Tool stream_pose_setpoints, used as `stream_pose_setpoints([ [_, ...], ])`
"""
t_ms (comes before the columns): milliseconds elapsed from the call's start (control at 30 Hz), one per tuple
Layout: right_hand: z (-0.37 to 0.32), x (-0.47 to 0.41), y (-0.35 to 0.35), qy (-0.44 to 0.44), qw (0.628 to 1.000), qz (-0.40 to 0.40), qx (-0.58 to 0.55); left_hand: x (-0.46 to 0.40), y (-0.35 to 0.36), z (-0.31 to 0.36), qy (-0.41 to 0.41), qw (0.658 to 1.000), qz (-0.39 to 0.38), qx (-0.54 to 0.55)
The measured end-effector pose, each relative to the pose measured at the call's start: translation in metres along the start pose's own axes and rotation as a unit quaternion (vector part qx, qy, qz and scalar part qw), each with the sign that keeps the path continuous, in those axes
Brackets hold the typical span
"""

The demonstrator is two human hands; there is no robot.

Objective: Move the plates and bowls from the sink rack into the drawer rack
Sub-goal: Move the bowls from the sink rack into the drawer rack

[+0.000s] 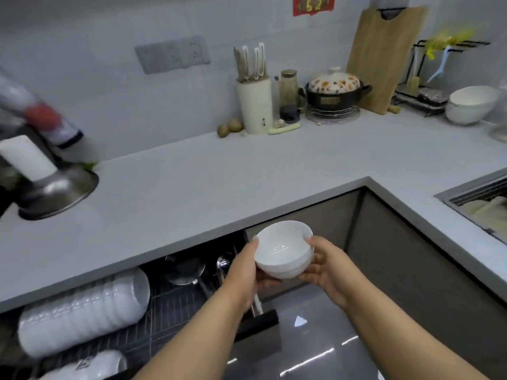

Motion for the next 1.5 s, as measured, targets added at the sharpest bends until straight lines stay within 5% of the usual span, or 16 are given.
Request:
stream_pose_setpoints([
  [200, 0.041, -0.01, 0.094, 0.024, 0.998, -0.033, 0.051, 0.003, -0.145, -0.024, -0.013, 0.993, 0.108, -0.045],
  [400, 0.09, -0.018, 0.184, 0.059, 0.991, -0.043, 0.115, 0.004, -0.31, -0.078, -0.09, 0.947, 0.207, -0.228],
  [733, 0.229, -0.056, 0.308, 0.128, 0.952, -0.049, 0.274, 0.017, -0.477, -0.139, -0.162, 0.824, 0.17, -0.515],
  [933, 0.304, -0.073, 0.35, 0.163, 0.901, -0.07, 0.396, 0.012, -0.504, -0.156, -0.186, 0.763, 0.094, -0.612],
  [1233, 0.36, -0.074, 0.385, 0.215, 0.791, -0.122, 0.559, 0.015, -0.496, -0.156, -0.135, 0.761, 0.061, -0.632],
  [1500, 0.393, -0.062, 0.389, 0.211, 0.743, -0.156, 0.615, 0.034, -0.495, -0.178, -0.143, 0.782, 0.041, -0.606],
])
Point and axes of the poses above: each hand's wrist, its own x-axis away from the middle knuckle, its own y-axis out of the palm, z = x × y, the point moved 9 cm from there along -x, towards the middle knuckle, and after that the axes turned 6 degrees about -y, right-handed, at the moved point
